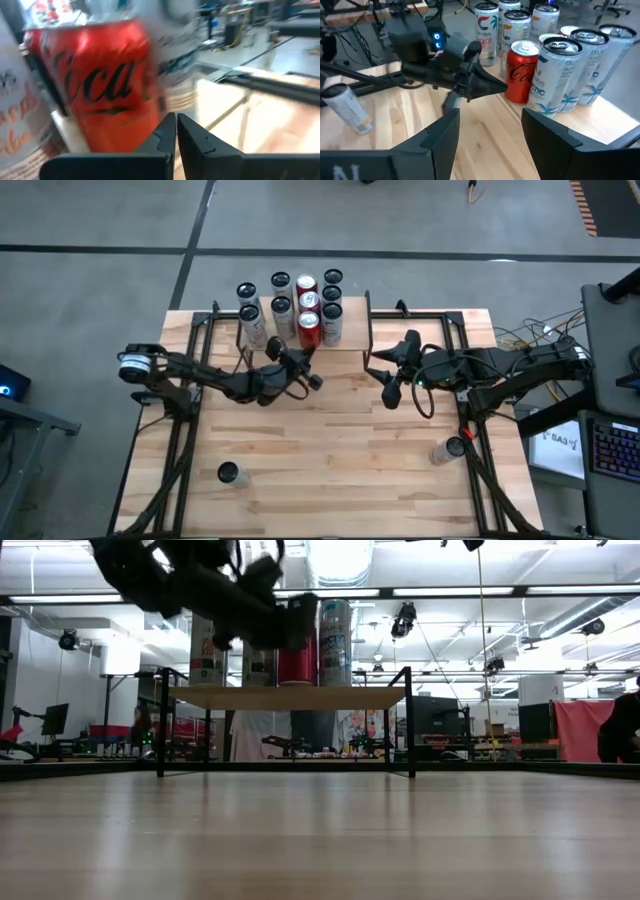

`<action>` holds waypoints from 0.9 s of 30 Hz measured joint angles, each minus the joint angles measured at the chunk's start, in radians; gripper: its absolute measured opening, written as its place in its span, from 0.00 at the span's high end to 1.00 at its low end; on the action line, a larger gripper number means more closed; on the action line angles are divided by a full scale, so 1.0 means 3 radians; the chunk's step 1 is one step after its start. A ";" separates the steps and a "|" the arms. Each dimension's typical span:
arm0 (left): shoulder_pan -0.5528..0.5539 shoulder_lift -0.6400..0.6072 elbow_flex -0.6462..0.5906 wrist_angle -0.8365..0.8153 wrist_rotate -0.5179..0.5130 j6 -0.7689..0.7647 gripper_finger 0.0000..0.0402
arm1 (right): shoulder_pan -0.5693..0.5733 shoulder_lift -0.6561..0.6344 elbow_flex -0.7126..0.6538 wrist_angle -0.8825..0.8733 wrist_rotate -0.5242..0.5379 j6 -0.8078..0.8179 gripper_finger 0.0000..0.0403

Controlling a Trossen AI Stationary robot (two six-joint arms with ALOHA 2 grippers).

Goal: Place canned beverage on shelf
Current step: Put the red soda can aligned with the other red soda cans on the shelf, then put the white soda can aligned with the other white soda cans on the shelf

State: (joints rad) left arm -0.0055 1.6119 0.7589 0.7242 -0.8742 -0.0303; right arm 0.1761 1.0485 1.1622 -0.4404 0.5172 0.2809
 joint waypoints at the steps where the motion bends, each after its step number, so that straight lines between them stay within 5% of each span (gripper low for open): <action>1: -0.0050 -0.0043 0.0000 0.0001 0.0005 0.0021 1.00 | 0.0000 0.0000 0.0000 0.0000 -0.0018 0.0070 0.50; 14: -0.0860 -0.0559 0.0000 0.0002 0.0344 0.0412 1.00 | 0.0119 0.0164 0.0019 -0.0243 -0.1393 0.1178 0.50; 27: -0.1279 -0.0686 0.0000 0.0000 0.0412 0.0404 1.00 | 0.0441 0.0523 0.0027 -0.1363 -0.2207 0.2718 0.50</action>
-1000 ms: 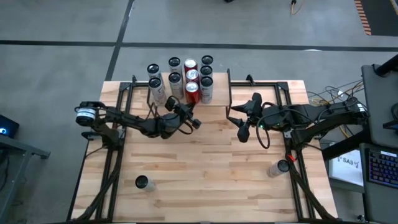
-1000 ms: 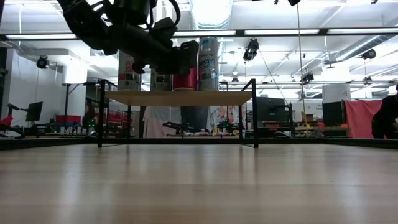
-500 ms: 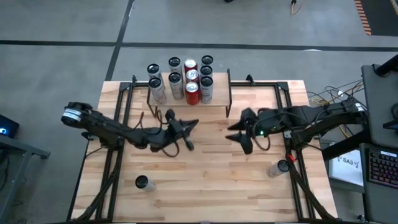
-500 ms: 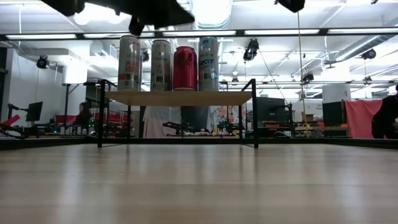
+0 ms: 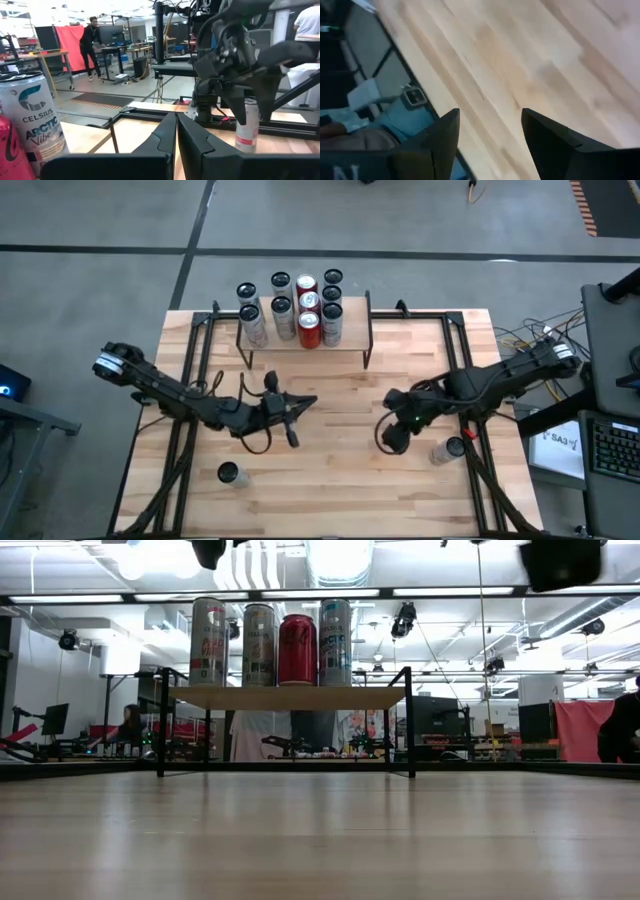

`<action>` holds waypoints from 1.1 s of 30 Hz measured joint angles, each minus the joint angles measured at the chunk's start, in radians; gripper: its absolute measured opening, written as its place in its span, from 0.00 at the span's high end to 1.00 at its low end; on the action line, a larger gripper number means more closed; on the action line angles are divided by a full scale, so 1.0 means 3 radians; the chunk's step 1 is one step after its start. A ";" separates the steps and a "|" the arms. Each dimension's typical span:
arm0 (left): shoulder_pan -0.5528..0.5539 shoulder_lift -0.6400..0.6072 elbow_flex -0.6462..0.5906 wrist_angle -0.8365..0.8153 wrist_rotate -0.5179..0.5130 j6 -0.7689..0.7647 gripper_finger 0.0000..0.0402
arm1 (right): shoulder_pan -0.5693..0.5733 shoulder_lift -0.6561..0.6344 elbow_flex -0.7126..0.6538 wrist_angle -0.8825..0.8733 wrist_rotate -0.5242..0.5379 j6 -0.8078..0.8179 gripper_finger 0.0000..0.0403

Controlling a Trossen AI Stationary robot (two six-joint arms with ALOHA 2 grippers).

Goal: Place canned beverage on shelf
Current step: Put the white soda can aligned with the other white soda cans on the shelf

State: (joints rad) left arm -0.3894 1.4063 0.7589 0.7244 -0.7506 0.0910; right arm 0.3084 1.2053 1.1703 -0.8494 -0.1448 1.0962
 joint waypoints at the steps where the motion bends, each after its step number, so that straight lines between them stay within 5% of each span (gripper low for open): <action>1: -0.0002 -0.0003 0.0000 0.0001 0.0000 0.0000 1.00 | 0.0028 0.0000 0.0021 -0.0135 -0.0029 0.0093 0.50; 11: -0.0002 -0.0004 0.0000 -0.0001 -0.0010 0.0187 1.00 | 0.0350 0.0071 0.0726 -0.2404 0.0203 0.0803 0.50; 21: -0.0007 -0.0005 0.0000 -0.0026 -0.0271 0.0294 1.00 | 0.0745 -0.0039 0.0635 -0.2399 -0.0088 0.1268 0.48; 33: -0.0040 -0.0256 0.0000 -0.0027 -0.0449 0.0516 1.00 | 0.1139 -0.0039 0.0355 -0.2367 -0.0241 0.1588 0.15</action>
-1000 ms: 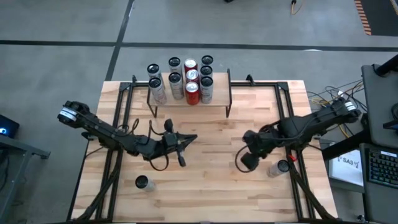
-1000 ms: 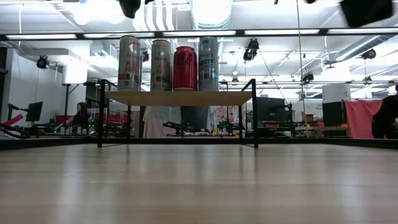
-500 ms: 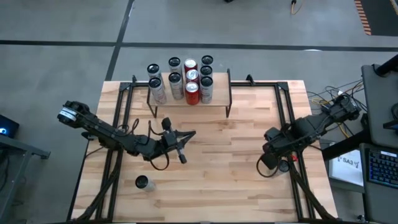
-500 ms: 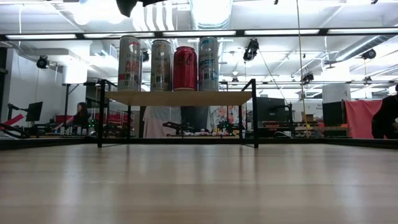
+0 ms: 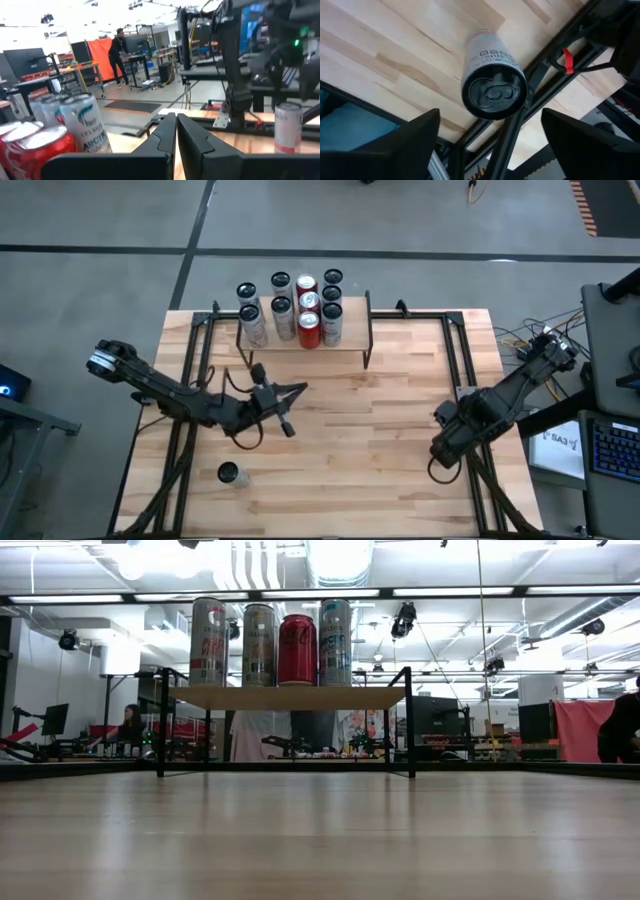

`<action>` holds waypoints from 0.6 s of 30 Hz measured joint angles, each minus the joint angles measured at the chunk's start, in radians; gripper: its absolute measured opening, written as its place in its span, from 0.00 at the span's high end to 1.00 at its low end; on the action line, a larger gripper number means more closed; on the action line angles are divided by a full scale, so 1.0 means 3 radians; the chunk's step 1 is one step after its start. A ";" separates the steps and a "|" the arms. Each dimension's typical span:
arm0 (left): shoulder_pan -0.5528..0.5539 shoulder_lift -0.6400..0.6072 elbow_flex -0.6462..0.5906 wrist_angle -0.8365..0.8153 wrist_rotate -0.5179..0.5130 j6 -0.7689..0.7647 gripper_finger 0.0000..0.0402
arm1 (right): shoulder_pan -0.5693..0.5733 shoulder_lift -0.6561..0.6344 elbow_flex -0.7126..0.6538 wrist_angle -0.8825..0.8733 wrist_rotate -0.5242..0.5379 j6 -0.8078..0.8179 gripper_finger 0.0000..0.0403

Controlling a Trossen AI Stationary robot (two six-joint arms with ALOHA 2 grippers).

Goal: Place canned beverage on shelf
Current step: Put the white soda can aligned with the other white soda cans on the shelf

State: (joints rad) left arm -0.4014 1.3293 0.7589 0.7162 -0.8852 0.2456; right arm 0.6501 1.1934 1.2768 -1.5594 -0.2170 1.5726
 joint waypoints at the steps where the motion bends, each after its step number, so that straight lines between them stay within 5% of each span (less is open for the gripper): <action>1: -0.0013 -0.0044 0.0000 0.0000 0.0000 0.0028 1.00 | 0.0016 0.0000 -0.0024 0.0012 0.0015 0.0002 0.13; 18: -0.0231 -0.0824 0.0000 0.0001 0.0004 0.0390 1.00 | 0.0045 -0.0001 -0.0795 0.0631 0.0025 -0.0056 0.10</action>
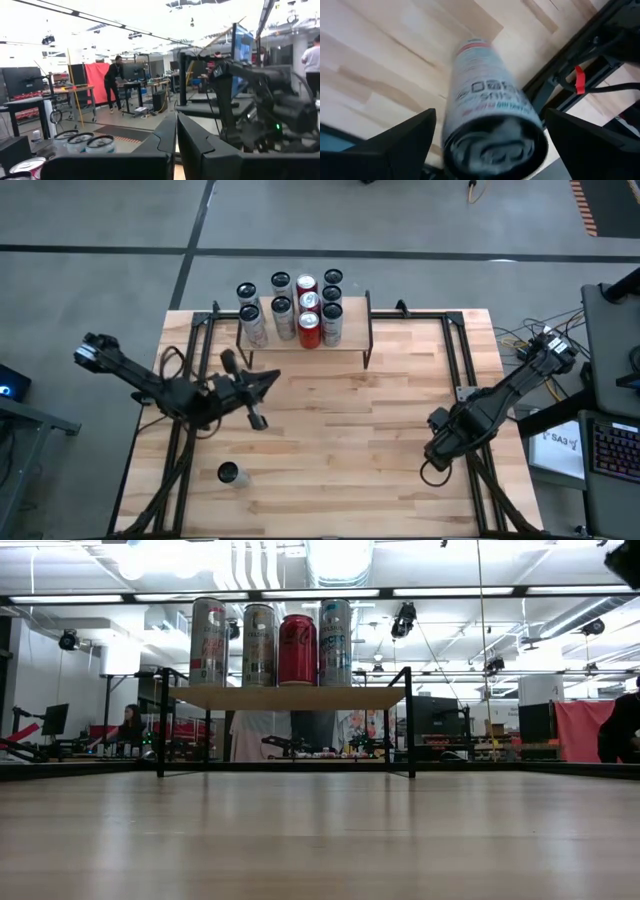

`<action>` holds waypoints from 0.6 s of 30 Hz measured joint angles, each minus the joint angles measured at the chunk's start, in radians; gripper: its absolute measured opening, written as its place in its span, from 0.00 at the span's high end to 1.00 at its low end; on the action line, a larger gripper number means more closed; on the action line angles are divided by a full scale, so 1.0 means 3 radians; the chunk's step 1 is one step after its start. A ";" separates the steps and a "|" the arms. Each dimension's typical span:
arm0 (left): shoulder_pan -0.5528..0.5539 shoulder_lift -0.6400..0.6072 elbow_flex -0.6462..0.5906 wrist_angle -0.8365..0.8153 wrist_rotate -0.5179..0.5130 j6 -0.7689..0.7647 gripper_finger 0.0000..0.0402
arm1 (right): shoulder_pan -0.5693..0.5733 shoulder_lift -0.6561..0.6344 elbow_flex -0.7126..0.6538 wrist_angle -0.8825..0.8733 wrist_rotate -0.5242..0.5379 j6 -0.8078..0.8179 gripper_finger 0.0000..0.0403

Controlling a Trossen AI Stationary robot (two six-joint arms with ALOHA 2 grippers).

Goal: Place canned beverage on shelf
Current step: Put the white soda can aligned with the other white soda cans on the shelf

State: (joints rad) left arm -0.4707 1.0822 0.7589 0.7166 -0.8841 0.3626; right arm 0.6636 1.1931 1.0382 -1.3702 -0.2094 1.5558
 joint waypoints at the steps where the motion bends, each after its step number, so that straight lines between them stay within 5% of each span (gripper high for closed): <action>1: 0.0001 -0.0028 0.0000 0.0000 0.0000 0.0006 1.00 | 0.0000 0.0000 -0.0040 0.0009 0.0004 0.0000 0.11; 10: 0.0001 -0.0119 0.0000 -0.0005 -0.0001 0.0173 1.00 | 0.0000 0.0000 -0.0151 0.0124 -0.0003 0.0149 0.40; 18: 0.0002 -0.0238 0.0000 -0.0004 -0.0373 0.0295 1.00 | -0.0022 0.0003 0.0123 0.0235 0.0351 0.0225 0.40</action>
State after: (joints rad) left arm -0.4702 1.0109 0.7589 0.7155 -0.9960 0.4512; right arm 0.6569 1.1938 1.0752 -1.2996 -0.1040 1.6234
